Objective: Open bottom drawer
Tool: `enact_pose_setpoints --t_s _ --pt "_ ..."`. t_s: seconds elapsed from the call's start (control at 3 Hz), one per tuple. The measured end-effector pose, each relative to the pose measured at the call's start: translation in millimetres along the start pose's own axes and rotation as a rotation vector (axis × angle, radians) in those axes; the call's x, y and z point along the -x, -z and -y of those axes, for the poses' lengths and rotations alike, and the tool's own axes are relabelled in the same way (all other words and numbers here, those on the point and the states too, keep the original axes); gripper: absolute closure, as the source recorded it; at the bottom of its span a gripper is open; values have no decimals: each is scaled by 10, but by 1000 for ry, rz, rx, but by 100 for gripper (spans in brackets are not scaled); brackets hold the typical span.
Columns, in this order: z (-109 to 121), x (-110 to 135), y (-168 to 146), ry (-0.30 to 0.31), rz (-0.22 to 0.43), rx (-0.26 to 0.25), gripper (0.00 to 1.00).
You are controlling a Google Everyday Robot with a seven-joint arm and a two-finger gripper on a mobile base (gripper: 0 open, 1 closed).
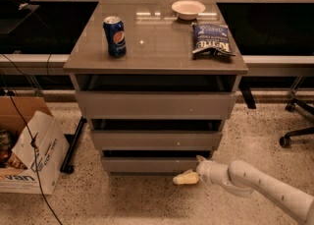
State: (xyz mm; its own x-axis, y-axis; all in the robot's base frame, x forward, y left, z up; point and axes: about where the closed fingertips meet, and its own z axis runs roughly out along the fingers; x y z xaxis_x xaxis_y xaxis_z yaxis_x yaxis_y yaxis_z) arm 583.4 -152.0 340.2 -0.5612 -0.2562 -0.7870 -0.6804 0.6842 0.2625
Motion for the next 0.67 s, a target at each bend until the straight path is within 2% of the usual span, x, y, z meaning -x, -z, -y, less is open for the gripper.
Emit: enact_pose_setpoints --t_s 0.67 --pt "502 -109 -483 -31 41 -3 0"
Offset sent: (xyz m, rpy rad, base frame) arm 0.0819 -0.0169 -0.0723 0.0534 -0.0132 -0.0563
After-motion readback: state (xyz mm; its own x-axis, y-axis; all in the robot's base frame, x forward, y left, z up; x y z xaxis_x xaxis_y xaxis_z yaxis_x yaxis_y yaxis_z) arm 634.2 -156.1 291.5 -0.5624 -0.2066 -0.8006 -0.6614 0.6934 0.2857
